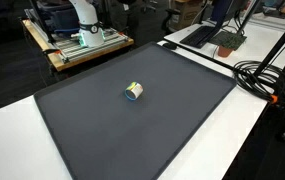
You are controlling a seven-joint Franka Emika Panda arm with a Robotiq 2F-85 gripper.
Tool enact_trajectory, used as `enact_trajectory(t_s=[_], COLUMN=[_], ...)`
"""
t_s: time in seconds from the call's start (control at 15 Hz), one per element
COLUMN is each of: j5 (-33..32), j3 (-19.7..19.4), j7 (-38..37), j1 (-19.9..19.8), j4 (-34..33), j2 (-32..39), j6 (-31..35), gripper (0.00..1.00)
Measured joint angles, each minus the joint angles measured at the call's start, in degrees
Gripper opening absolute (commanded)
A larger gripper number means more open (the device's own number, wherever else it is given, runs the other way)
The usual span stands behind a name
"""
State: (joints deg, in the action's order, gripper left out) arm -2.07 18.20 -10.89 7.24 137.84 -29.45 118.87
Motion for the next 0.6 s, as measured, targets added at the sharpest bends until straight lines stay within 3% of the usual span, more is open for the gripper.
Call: enact_trajectory(t_s=[0.47, 0.6], j5=[0.0, -4.9], j3=[-0.1, 0.6], j7=[0.0, -0.1], j1=[0.1, 0.0], j4=[0.0, 0.0], j2=[0.0, 0.1], j6=[0.0, -0.6], gripper=[1.0, 1.0])
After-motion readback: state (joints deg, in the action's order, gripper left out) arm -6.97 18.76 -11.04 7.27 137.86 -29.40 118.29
